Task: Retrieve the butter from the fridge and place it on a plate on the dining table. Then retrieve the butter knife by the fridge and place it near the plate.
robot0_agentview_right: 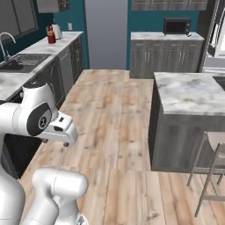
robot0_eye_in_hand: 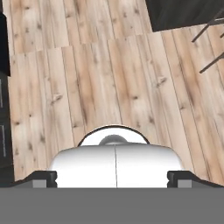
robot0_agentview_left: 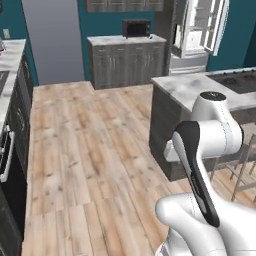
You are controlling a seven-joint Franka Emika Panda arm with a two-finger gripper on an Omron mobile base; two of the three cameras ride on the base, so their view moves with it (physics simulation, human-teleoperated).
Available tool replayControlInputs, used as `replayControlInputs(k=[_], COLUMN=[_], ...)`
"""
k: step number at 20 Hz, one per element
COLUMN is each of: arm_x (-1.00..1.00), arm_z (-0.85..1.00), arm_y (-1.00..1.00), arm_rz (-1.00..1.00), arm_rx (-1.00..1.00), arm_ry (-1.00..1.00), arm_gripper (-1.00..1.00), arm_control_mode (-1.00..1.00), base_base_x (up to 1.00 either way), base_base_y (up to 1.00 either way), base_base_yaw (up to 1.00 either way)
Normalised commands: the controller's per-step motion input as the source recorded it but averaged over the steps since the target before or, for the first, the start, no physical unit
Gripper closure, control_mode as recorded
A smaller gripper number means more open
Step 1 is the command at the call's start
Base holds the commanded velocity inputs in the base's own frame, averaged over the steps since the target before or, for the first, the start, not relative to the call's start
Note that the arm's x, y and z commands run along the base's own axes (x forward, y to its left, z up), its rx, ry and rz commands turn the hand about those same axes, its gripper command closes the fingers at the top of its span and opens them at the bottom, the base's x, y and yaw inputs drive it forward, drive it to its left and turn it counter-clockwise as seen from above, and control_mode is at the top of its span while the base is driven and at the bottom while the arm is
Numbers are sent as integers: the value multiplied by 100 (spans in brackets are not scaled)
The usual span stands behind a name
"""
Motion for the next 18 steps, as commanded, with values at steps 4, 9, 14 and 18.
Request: replayControlInputs(k=[4, 9, 14, 18], arm_x=[0, 0, 0, 0], arm_z=[0, 0, 0, 0], arm_y=[0, 0, 0, 0], arm_rz=[0, 0, 0, 0], arm_rx=[0, 0, 0, 0], arm_ry=[0, 0, 0, 0], arm_gripper=[-100, -100, -100, -100], arm_control_mode=[100, 100, 100, 100], base_base_x=[100, 100, 100, 100], base_base_y=[61, 46, 28, 18], base_base_yaw=[-12, -6, -3, -5])
